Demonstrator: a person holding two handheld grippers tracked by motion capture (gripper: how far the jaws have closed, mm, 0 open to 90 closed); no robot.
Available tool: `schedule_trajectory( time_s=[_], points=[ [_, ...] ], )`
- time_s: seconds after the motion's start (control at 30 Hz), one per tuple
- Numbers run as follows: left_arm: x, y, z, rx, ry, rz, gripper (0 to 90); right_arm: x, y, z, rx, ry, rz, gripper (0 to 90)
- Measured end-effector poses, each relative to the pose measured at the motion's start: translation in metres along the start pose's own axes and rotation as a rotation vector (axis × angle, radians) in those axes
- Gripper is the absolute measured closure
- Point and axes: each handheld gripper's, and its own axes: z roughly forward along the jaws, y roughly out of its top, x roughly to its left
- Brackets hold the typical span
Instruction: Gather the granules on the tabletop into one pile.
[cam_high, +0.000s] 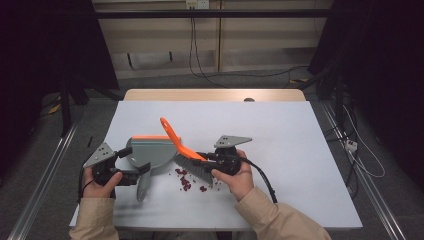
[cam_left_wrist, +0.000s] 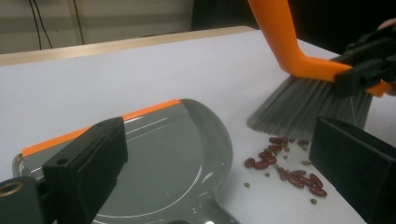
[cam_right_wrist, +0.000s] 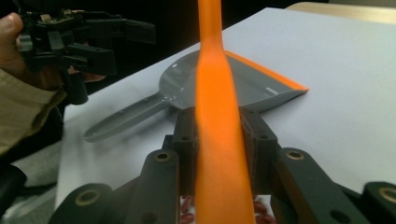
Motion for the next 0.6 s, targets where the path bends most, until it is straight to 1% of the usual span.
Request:
schedule_trajectory(
  time_s=[0.07,0.2,0.3,0.43,0.47,0.53,0.6],
  points=[
    [0.0,0.0,0.0,-0.001,0.002,0.0,4.3,0.004,-0.003,0.001,0.007,-0.006,0.038,71.0],
    [0.0,0.0,0.0,-0.002,0.001,0.0,4.3,0.014,-0.008,0.003,0.002,0.018,0.105,71.0],
    [0.0,0.0,0.0,-0.006,0.002,-0.004,4.3,0.023,-0.012,0.01,0.018,0.012,0.103,71.0],
    [0.0,0.001,-0.001,-0.007,0.003,0.001,4.3,0.027,-0.019,0.024,0.034,0.027,0.155,71.0],
    [0.0,0.001,-0.001,-0.009,0.004,-0.001,4.3,0.028,-0.021,0.028,0.046,0.029,0.165,71.0],
    [0.001,0.0,-0.001,-0.007,0.005,-0.003,4.3,0.03,-0.023,0.034,0.059,0.022,0.173,71.0],
    [0.001,0.0,0.0,-0.004,0.005,-0.003,4.3,0.03,-0.023,0.039,0.061,0.001,0.175,71.0]
  ],
)
